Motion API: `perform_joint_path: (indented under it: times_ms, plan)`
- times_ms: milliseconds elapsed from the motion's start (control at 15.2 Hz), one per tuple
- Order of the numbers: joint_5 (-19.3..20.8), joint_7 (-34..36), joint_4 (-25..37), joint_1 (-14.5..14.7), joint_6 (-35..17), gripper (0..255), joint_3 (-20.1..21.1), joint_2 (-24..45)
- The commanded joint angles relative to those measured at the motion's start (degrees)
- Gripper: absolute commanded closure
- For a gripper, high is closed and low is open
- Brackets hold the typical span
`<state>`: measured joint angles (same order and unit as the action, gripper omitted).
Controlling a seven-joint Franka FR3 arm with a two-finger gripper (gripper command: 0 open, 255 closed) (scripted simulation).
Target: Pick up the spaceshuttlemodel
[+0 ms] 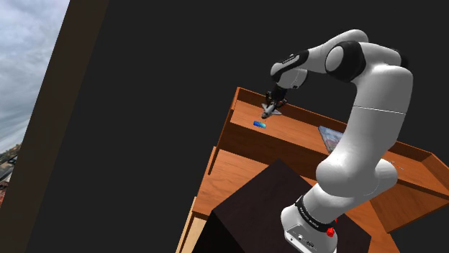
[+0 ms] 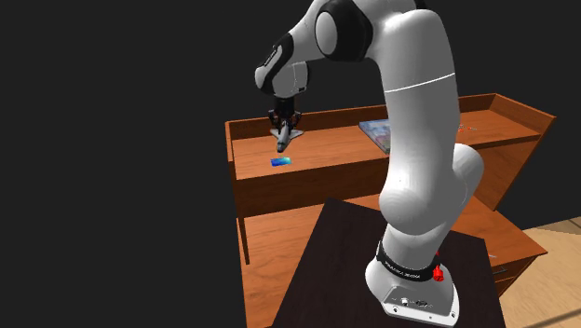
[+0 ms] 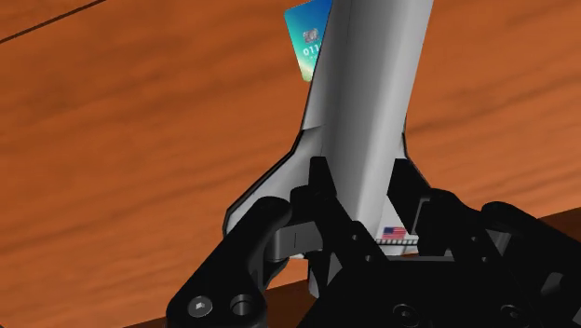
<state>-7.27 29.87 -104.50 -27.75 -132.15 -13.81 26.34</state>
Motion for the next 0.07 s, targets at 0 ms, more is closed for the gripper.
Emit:
perform_joint_path:
  times_ms: [0]
  plan:
    - [0.1, 0.1, 0.2, 0.0, 0.4, 255, 0.0, -0.2]
